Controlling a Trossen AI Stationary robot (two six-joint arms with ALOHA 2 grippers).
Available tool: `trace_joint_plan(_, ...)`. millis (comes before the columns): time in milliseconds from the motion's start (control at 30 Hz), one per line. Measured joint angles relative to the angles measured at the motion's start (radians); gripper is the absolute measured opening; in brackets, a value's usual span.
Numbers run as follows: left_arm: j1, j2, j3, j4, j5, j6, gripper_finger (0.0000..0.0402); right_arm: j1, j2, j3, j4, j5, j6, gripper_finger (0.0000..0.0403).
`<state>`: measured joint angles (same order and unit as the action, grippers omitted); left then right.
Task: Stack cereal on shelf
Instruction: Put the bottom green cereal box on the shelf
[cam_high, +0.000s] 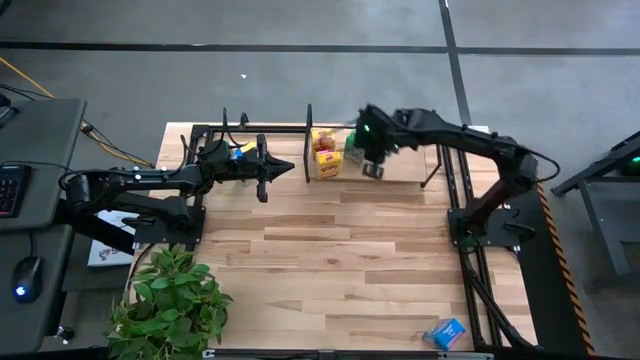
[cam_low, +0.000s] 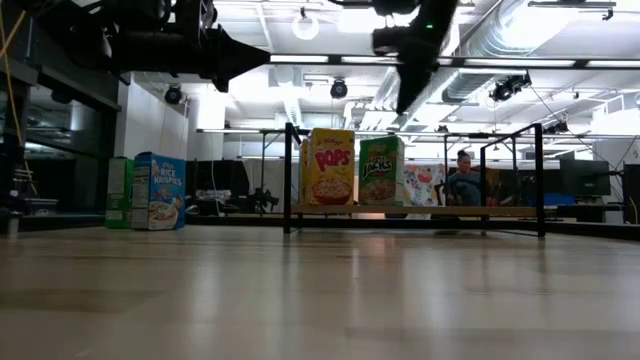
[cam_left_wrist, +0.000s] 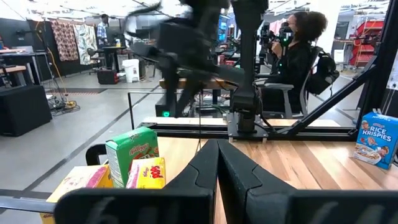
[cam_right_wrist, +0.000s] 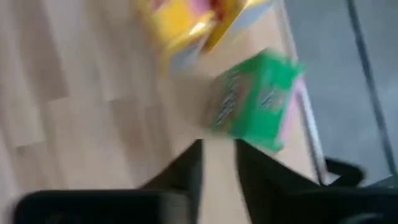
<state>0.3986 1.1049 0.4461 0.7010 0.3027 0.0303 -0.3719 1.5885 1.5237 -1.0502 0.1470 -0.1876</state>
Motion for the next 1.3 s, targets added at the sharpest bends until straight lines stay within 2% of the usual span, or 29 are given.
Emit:
trace_joint_plan(33,0.000,0.000,0.000,0.000,0.000,0.000,0.0000,0.012,-0.031,-0.053,0.031,-0.007,0.012,0.0033)
trace_joint_plan(100,0.000,0.000,0.000,0.000,0.000,-0.003,0.0000,0.038,-0.101,-0.187,0.120,-0.026,0.039,0.0012)
trace_joint_plan(200,0.000,0.000,0.000,0.001,0.000,-0.001,0.0000,0.071,-0.202,-0.402,0.365,-0.017,0.084,0.0022)
trace_joint_plan(333,0.000,0.000,0.000,0.021,0.000,0.000,0.0000,0.087,-0.280,-0.658,0.778,0.053,0.182,0.0004)
trace_joint_plan(400,0.000,0.000,0.000,0.037,0.000,0.000,0.0000,0.087,-0.281,-0.742,0.951,0.073,0.227,0.0005)
trace_joint_plan(467,0.000,0.000,0.000,0.046,0.000,0.000,0.0000,0.087,-0.269,-0.789,1.068,0.138,0.260,0.0003)
trace_joint_plan(633,0.000,0.000,0.000,0.046,0.000,0.000,0.0000,0.086,-0.228,-0.803,1.108,0.308,0.260,0.0001)
trace_joint_plan(1000,0.000,0.000,0.000,0.037,0.000,-0.001,0.0000,0.054,-0.147,-0.799,1.157,0.313,0.275,0.0000)
trace_joint_plan(1300,0.000,0.000,0.000,0.037,0.000,0.000,0.0000,0.024,-0.152,-0.799,1.152,0.323,0.250,0.0000)
